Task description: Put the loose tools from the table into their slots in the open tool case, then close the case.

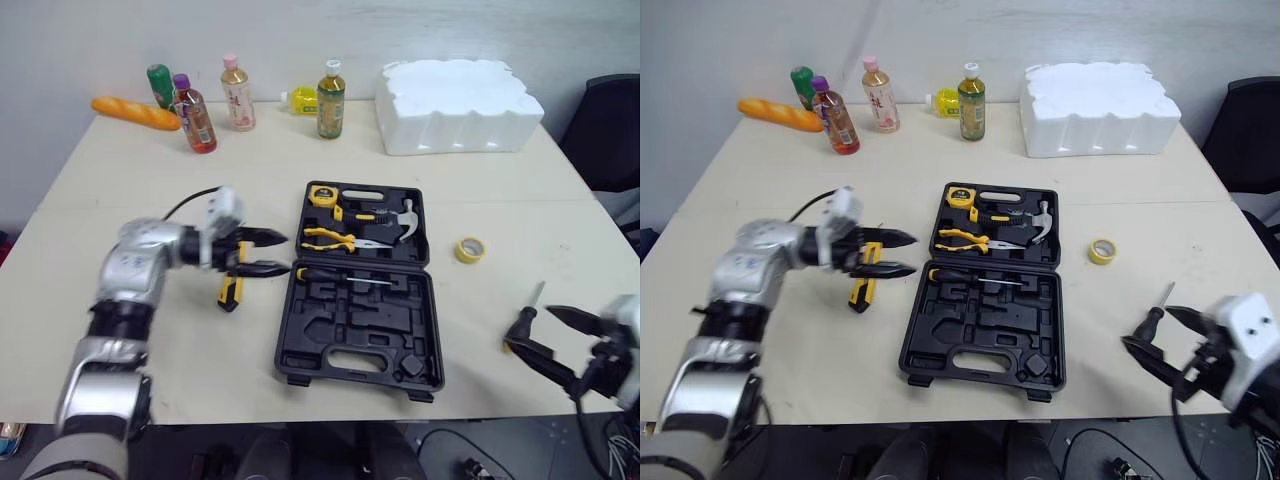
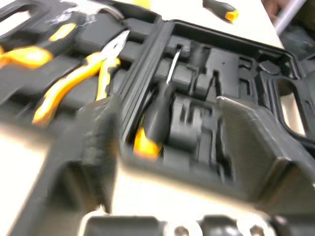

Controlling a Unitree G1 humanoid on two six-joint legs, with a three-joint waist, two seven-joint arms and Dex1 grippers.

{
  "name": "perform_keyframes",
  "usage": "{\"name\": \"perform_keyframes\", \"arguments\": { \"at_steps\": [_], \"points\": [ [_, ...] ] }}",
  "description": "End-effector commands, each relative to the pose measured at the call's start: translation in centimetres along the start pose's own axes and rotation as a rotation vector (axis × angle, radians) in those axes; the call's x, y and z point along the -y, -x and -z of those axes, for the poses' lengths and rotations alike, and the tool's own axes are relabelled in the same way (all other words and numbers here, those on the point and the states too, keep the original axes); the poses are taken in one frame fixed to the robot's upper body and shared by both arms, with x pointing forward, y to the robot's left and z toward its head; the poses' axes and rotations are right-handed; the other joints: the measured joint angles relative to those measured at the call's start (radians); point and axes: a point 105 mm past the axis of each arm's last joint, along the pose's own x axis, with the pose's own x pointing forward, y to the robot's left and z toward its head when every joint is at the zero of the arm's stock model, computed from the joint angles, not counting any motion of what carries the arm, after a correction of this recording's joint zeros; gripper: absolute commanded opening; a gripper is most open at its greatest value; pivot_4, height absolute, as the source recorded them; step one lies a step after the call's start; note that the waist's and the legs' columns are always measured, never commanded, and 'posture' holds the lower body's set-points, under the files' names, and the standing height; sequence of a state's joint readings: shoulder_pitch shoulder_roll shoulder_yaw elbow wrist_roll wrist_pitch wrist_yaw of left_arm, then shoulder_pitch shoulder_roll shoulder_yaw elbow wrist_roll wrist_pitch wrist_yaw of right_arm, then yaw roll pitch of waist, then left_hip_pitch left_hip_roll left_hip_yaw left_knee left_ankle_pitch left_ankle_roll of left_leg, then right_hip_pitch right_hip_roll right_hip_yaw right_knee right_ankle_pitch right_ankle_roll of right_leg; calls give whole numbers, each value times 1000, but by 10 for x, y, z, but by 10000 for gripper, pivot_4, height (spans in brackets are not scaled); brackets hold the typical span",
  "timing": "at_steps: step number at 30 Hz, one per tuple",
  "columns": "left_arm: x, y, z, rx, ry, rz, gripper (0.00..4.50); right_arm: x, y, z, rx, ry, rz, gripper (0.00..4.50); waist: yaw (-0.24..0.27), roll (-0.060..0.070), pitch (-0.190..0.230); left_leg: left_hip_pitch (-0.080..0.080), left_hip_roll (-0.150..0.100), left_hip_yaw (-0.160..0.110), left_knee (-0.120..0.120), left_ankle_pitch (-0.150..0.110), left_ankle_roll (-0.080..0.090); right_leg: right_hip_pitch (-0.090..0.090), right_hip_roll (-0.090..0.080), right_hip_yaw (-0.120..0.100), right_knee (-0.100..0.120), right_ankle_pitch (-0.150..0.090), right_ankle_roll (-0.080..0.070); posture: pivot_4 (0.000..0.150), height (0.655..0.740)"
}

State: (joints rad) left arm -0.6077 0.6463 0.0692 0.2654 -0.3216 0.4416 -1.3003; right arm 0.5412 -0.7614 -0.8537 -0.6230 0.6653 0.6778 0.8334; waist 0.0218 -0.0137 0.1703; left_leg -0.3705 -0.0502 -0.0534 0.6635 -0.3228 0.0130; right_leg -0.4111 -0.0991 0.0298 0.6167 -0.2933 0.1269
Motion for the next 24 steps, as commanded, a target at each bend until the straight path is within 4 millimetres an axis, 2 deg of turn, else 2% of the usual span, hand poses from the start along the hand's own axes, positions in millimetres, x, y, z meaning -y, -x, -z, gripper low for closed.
{"name": "perform_keyframes", "arguments": {
  "at_steps": [1,2,3,6,10,12,15,21,24],
  "points": [
    [-6,43,-3,52,33,-198,43869,18,29,2,-4,-10,85,45000,2,0,1,0,0,0,0,-1,0,0,0,0,0,0,0,1500,7383],
    [-5,50,-2,52,41,-228,43869,22,35,3,-10,-17,100,45000,2,-1,2,0,1,0,0,-1,0,0,0,0,0,0,0,1500,7383],
    [-13,83,15,18,82,-369,43869,36,50,11,-36,-32,165,45000,2,-1,2,1,2,0,0,-1,0,0,1,0,0,0,-1,1500,7383],
    [-18,151,44,-53,173,-628,43869,59,78,24,-85,-54,285,45000,1,0,3,2,2,0,-1,-1,-1,1,0,0,0,0,-2,1500,7383],
    [-17,186,54,-75,208,-767,43869,72,93,31,-100,-63,336,45000,1,1,4,4,4,1,-3,-2,-2,2,0,0,-2,-1,-5,1500,7383],
    [-19,203,63,-103,217,-852,43869,76,93,33,-98,-61,340,45000,3,3,4,4,4,1,-4,-2,-2,3,-1,0,-5,0,-7,1500,7383],
    [-21,206,66,-114,217,-886,43869,79,87,33,-91,-53,330,45000,2,2,4,3,5,1,-5,-1,-2,2,-1,0,-6,1,-6,1500,7383],
    [-15,182,51,-112,153,-738,43869,74,73,26,-55,-64,329,45000,1,2,4,3,5,2,-13,-1,-3,0,-1,0,-10,1,-6,1500,7383],
    [-2,149,27,-95,110,-522,43869,53,54,16,-1,-115,305,45000,1,2,4,2,6,2,-16,-1,-5,-2,2,0,-10,0,-7,1500,7383]
  ]
}}
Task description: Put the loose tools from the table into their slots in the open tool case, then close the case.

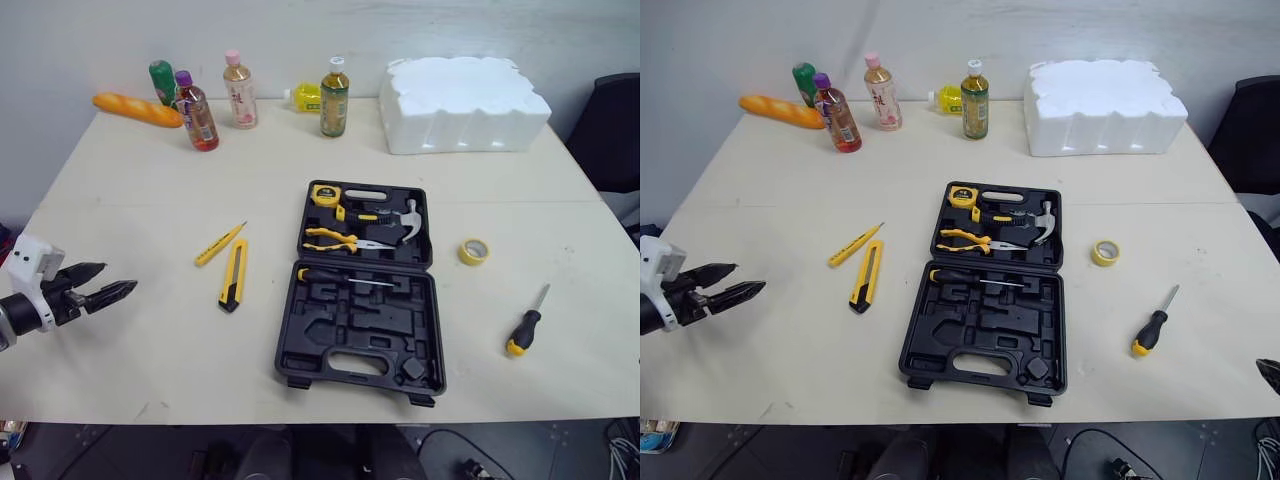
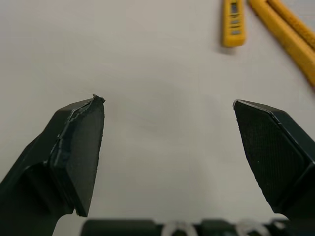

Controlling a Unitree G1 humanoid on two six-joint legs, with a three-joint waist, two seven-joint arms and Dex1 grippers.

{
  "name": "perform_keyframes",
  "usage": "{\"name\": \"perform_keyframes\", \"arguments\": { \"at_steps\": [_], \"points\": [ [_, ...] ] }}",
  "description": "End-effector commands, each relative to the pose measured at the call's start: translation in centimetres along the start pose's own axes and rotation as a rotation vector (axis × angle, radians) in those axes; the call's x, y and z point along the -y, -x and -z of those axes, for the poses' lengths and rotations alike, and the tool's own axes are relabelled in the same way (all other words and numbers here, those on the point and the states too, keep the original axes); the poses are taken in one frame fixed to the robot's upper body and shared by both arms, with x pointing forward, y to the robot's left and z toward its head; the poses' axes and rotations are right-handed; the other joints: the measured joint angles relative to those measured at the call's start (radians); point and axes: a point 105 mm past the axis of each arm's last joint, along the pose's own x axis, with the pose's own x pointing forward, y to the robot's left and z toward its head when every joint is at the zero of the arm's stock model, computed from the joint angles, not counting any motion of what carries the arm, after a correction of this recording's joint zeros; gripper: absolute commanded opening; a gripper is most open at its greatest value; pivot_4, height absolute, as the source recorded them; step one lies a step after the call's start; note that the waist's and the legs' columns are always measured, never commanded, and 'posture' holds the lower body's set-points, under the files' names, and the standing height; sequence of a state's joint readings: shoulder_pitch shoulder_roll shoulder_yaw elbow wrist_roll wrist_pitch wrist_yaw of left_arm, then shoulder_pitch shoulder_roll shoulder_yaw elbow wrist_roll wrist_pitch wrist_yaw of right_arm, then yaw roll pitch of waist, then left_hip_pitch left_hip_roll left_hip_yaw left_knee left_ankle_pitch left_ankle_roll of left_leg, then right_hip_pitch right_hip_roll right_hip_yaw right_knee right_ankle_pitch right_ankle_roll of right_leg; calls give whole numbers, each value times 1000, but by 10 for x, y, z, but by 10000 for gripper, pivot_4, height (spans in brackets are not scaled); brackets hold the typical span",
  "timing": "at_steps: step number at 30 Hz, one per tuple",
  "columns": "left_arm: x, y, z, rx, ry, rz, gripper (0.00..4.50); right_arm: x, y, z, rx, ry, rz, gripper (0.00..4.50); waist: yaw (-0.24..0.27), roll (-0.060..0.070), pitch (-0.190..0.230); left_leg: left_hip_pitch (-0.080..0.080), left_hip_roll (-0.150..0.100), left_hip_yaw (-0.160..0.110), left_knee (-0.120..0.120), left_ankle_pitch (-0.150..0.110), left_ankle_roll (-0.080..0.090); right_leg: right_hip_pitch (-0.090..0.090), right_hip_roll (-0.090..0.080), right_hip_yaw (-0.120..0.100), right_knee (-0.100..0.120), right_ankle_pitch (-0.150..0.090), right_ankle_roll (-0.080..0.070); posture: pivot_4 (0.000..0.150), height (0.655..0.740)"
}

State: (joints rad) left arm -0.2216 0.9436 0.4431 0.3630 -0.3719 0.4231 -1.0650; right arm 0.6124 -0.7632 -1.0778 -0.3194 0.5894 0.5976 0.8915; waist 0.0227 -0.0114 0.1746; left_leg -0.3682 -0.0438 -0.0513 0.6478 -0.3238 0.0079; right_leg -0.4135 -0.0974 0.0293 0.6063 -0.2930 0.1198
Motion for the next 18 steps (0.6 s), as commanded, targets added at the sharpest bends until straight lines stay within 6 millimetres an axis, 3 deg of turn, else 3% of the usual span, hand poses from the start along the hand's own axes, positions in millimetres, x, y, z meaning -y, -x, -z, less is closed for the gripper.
{"name": "perform_keyframes", "arguments": {
  "at_steps": [1,7,10,13,18],
  "points": [
    [41,-10,-36,39,-93,245,43869,-30,-9,-15,53,-38,-34,45000,0,0,0,0,1,0,0,0,0,0,1,0,0,0,0,1500,7383],
    [124,-23,-63,27,-223,676,43869,-71,-26,-21,51,-105,-27,45000,-1,1,0,0,2,0,1,0,-1,0,1,0,0,0,-1,1500,7383],
    [153,-20,-76,51,-285,839,43869,-82,-34,-17,33,-159,46,45000,-4,2,1,0,2,1,1,0,-1,0,1,1,1,0,-1,1500,7383],
    [172,-19,-91,99,-318,954,43869,-95,-43,-13,17,-193,69,45000,-6,2,1,0,2,0,1,1,-3,0,2,0,1,-1,-1,1500,7383],
    [183,-22,-107,155,-327,1035,43869,-108,-65,-6,0,-262,122,45000,-17,2,1,1,1,0,2,2,-3,0,3,1,4,-1,-1,1500,7383]
  ]
}}
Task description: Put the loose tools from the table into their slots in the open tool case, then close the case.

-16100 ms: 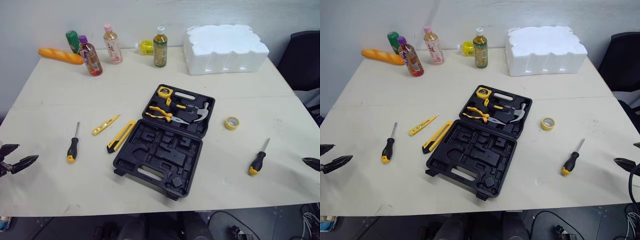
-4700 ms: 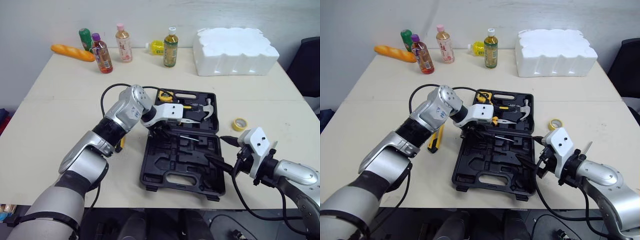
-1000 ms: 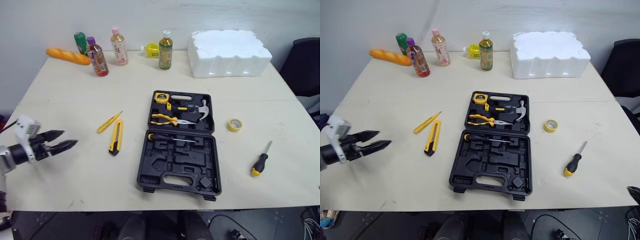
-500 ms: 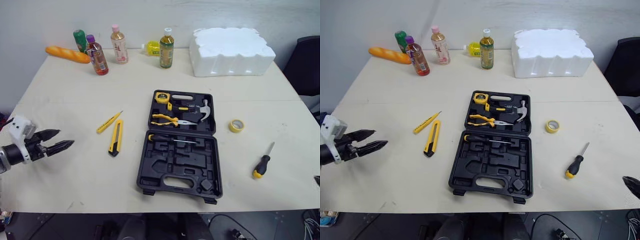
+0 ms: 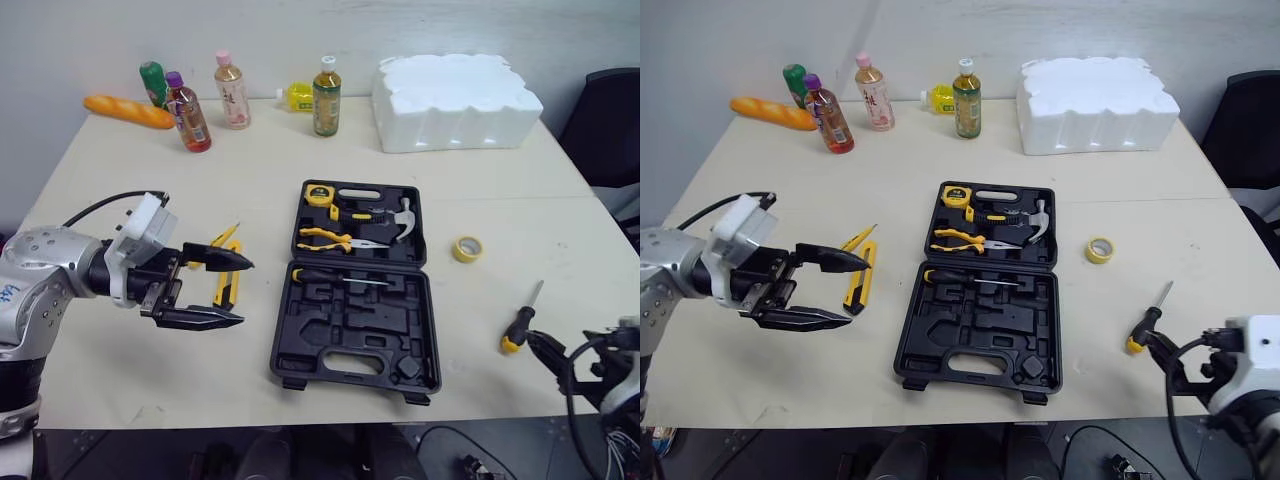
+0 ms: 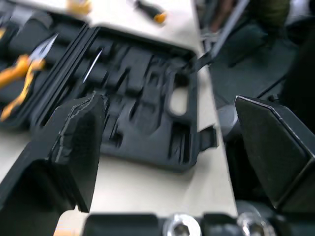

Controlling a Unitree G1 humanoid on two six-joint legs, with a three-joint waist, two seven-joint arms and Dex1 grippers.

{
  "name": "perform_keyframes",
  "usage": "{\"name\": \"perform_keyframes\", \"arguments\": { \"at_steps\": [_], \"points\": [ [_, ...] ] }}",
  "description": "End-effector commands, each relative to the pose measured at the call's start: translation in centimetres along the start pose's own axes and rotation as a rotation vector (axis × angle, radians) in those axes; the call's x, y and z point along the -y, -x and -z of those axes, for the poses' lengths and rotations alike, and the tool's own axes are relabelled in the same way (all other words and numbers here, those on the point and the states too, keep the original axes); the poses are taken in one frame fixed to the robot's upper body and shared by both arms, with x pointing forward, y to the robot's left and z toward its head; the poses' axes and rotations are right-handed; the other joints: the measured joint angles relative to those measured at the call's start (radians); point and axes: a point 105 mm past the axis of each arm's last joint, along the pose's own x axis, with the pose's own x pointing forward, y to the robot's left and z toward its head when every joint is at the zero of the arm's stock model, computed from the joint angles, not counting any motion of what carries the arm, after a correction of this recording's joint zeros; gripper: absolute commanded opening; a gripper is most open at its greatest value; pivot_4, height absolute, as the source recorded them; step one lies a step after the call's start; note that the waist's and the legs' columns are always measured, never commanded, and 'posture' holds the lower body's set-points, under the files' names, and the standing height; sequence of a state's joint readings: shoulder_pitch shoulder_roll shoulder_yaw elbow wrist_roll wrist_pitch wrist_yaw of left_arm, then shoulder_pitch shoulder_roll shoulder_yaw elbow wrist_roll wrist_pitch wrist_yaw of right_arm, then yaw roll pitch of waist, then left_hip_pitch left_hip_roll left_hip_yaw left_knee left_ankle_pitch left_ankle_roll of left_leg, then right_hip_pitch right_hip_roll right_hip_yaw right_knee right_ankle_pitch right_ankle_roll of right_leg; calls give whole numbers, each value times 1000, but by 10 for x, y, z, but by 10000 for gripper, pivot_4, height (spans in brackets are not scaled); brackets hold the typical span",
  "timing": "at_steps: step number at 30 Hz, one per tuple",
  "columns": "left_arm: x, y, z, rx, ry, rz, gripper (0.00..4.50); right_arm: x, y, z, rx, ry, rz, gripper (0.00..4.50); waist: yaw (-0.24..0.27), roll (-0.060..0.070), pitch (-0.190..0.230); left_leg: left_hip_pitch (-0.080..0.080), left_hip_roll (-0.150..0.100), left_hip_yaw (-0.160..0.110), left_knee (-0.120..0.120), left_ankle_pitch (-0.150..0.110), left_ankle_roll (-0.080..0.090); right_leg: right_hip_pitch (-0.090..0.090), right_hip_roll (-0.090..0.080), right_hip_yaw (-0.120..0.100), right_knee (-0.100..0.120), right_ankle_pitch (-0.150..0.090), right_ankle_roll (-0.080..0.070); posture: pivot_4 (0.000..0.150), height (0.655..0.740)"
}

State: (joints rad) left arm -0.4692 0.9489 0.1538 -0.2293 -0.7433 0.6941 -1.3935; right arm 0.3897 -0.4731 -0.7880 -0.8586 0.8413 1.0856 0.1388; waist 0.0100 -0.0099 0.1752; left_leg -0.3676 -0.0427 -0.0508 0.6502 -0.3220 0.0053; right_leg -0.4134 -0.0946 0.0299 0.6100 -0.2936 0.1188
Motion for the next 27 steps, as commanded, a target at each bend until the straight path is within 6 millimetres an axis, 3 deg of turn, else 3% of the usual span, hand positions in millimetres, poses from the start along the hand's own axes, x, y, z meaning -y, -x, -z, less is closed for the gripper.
{"name": "perform_keyframes", "arguments": {
  "at_steps": [1,13,15,22,25,27],
  "points": [
    [1,-5,-10,33,-27,48,43869,-7,-11,2,3,-12,54,45000,-8,0,0,0,0,0,0,0,0,0,0,0,1,0,0,1500,7383],
    [-8,-3,-7,40,-103,14,43869,-11,-52,23,-53,-59,219,45000,-13,0,0,0,0,0,0,2,-1,-2,1,0,3,0,0,1500,7383],
    [-10,-3,-7,40,-111,0,45000,-5,-53,24,-41,-82,280,39865,-13,0,0,-1,-1,0,1,3,-4,-2,1,0,3,0,0,1500,7383],
    [-6,-6,-10,57,-114,34,45000,5,-46,14,36,-102,356,10844,-13,0,0,-1,-1,0,0,3,-2,-2,1,0,3,0,0,1500,7383],
    [-4,-8,-6,44,-117,39,45000,3,-42,3,84,-73,322,10879,-14,0,0,-1,-1,0,0,2,-1,-2,1,0,3,0,0,1500,7383],
    [-2,-5,-2,20,-102,38,45000,-1,-38,-15,120,46,211,10879,-16,2,1,-1,-1,0,0,2,0,-2,2,0,3,0,0,1500,7383]
  ]
}}
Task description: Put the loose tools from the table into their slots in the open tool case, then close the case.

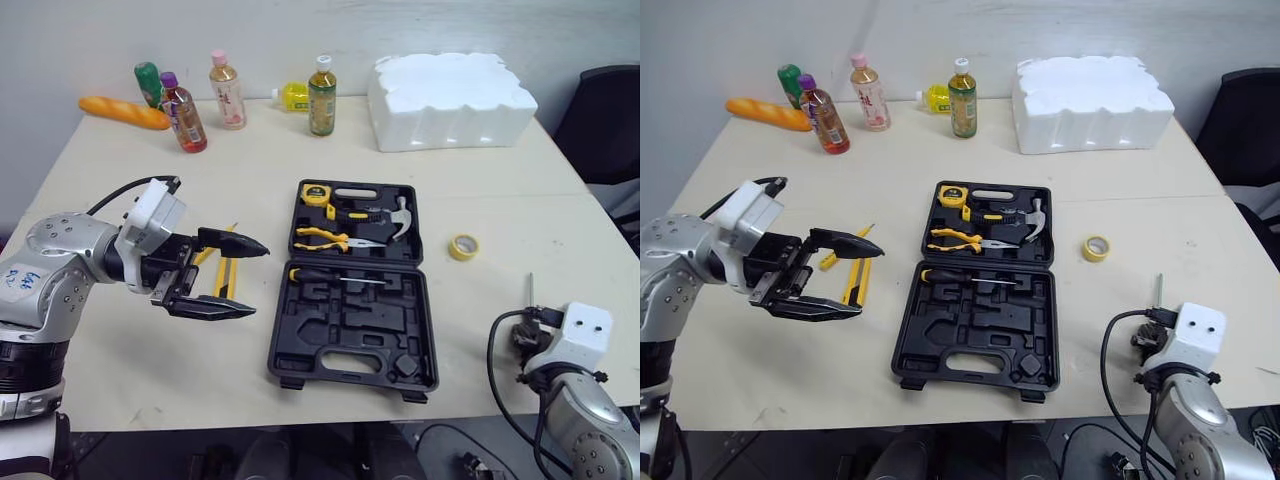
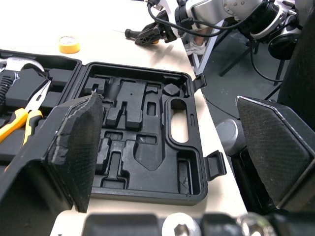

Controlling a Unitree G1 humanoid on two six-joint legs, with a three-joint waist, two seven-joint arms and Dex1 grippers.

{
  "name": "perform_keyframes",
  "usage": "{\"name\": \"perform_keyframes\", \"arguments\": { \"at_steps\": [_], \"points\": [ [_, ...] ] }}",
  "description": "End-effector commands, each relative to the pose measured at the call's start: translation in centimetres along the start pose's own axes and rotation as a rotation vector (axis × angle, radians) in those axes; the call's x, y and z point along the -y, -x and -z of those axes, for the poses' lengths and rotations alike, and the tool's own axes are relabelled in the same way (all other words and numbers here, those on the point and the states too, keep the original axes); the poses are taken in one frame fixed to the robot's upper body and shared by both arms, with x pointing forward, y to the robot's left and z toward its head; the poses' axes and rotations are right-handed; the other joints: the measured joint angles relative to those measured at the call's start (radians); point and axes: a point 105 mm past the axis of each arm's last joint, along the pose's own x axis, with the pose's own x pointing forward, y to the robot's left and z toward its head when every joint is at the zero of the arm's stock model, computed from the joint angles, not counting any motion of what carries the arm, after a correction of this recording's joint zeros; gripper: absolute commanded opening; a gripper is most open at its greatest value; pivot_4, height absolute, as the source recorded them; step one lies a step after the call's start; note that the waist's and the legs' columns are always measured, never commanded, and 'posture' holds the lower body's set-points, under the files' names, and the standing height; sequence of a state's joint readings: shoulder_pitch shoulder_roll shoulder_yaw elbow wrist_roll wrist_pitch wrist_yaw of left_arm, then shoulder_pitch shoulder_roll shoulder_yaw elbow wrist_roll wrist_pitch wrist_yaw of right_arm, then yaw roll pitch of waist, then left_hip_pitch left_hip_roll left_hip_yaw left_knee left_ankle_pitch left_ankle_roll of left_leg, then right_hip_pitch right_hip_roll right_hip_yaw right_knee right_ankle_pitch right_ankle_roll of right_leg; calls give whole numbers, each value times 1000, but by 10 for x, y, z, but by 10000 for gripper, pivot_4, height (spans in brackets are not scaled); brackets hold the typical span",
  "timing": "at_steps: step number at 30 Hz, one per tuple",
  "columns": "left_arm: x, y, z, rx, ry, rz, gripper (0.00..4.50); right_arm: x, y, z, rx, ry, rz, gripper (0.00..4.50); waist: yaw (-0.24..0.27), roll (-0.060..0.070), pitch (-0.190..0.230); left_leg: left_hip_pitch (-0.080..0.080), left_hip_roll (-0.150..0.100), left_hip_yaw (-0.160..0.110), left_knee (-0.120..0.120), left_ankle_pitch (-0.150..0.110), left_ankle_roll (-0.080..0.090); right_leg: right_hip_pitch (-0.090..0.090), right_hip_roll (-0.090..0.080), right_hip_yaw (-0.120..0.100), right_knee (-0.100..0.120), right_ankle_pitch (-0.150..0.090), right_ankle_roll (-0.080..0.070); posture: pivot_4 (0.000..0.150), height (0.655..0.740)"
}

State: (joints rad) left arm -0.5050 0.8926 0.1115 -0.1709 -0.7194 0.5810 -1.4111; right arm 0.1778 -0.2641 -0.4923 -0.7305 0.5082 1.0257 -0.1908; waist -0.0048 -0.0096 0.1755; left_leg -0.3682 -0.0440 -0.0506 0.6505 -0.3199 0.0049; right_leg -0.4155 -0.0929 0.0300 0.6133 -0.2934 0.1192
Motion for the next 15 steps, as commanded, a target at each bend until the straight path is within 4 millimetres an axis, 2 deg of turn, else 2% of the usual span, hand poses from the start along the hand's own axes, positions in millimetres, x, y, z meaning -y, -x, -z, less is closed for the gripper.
{"name": "perform_keyframes", "arguments": {
  "at_steps": [1,6,11,15],
  "points": [
    [7,5,2,-47,-15,7,45000,-5,16,-44,150,167,-193,10879,-3,2,1,0,0,1,0,0,1,0,0,0,0,0,0,1500,7383],
    [5,18,19,-139,4,-28,45000,-31,31,-81,178,387,-639,10879,-13,2,2,2,2,5,1,-1,4,1,10,0,-1,0,1,1500,7383],
    [5,17,15,-143,-11,-30,45000,-63,49,-87,76,682,-1072,10879,-15,1,3,2,4,4,2,-1,4,3,12,2,-1,0,1,1500,7383],
    [4,18,14,-155,-22,-43,45000,-78,48,-88,12,796,-1227,10879,-17,0,3,0,5,3,3,-1,4,2,11,3,-2,0,1,1500,7383]
  ]
}}
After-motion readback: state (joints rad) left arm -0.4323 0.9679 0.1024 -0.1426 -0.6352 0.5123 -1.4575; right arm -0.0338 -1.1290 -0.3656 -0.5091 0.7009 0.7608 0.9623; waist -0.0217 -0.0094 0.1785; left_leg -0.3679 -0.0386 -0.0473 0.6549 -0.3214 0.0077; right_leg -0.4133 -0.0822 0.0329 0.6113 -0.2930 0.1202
